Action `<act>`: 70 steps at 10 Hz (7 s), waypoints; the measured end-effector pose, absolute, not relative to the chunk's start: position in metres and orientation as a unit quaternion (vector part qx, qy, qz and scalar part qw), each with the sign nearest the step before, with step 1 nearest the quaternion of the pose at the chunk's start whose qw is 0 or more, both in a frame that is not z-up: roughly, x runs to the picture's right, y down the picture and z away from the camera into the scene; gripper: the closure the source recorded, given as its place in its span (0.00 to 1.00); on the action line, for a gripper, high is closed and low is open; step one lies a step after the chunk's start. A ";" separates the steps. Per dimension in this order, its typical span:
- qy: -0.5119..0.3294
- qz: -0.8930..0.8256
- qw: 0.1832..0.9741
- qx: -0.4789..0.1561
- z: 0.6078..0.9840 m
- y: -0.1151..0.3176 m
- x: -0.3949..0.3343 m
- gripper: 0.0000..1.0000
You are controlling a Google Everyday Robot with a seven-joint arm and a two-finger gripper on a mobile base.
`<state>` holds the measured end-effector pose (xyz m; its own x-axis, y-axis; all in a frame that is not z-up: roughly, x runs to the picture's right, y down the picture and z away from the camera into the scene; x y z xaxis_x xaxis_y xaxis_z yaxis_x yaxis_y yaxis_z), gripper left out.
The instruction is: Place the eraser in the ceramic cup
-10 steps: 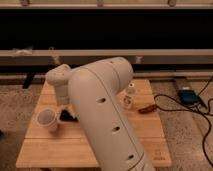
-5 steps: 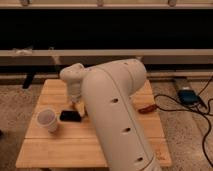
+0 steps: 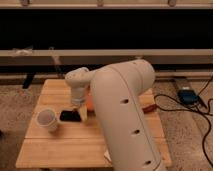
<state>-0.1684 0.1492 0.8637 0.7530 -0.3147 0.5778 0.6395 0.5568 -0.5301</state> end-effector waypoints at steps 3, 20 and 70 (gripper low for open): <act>-0.219 -0.265 0.862 -0.373 0.851 0.157 -0.184 0.20; -0.181 -0.240 0.879 -0.370 0.863 0.177 -0.183 0.85; -0.102 -0.490 0.855 -0.136 0.716 0.076 -0.271 0.20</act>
